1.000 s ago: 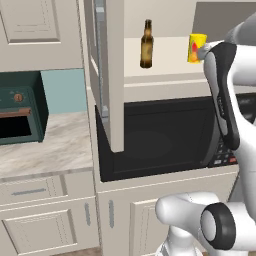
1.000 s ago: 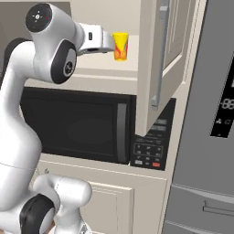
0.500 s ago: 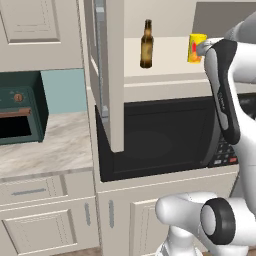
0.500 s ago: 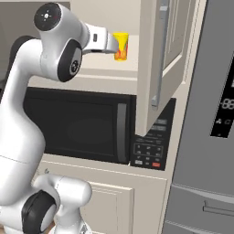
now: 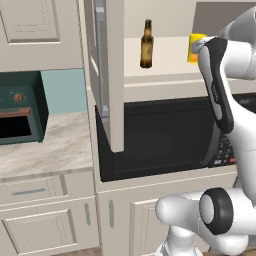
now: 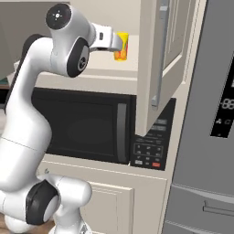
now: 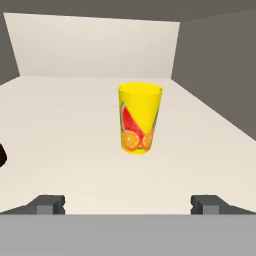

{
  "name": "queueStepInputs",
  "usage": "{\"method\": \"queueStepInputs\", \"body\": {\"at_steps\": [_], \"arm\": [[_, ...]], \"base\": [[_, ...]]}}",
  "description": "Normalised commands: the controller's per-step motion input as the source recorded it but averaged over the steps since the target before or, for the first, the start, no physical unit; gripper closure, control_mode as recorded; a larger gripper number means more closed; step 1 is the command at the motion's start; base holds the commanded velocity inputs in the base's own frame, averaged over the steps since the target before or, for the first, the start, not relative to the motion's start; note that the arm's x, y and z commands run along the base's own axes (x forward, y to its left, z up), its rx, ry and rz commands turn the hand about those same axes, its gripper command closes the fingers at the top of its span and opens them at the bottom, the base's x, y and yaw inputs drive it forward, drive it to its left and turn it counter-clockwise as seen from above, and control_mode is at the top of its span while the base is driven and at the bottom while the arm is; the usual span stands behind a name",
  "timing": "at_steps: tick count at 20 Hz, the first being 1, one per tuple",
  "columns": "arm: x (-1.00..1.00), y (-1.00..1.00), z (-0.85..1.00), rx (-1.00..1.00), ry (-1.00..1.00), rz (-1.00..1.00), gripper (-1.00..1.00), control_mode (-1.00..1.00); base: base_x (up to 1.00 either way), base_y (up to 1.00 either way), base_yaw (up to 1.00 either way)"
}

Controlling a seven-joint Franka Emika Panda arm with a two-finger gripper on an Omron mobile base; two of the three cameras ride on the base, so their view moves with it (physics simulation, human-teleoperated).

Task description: Open the cabinet directly in front. Then move the beer and the cup to the dining counter with the jar on it.

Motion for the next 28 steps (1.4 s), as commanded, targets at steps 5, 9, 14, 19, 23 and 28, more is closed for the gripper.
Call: {"method": "queueStepInputs", "body": {"at_steps": [5,9,14,19,23,28], "arm": [[0.45,-0.05,-0.11,0.0,0.0,0.0,-1.0,-1.0],[0.44,-0.31,-0.09,0.0,0.0,0.0,-1.0,-1.0],[0.44,-0.1,-0.02,0.0,0.0,0.0,-1.0,-1.0],[0.26,0.0,0.16,0.0,0.0,0.0,-1.0,-1.0],[0.21,0.0,0.2,0.0,0.01,0.0,-1.0,-1.0],[0.18,0.0,0.0,0.0,0.02,0.0,-1.0,-1.0]], "base": [[0.0,0.0,0.0],[0.0,0.0,0.0],[0.0,0.0,0.0],[0.0,0.0,0.0],[0.0,0.0,0.0],[0.0,0.0,0.0]]}}
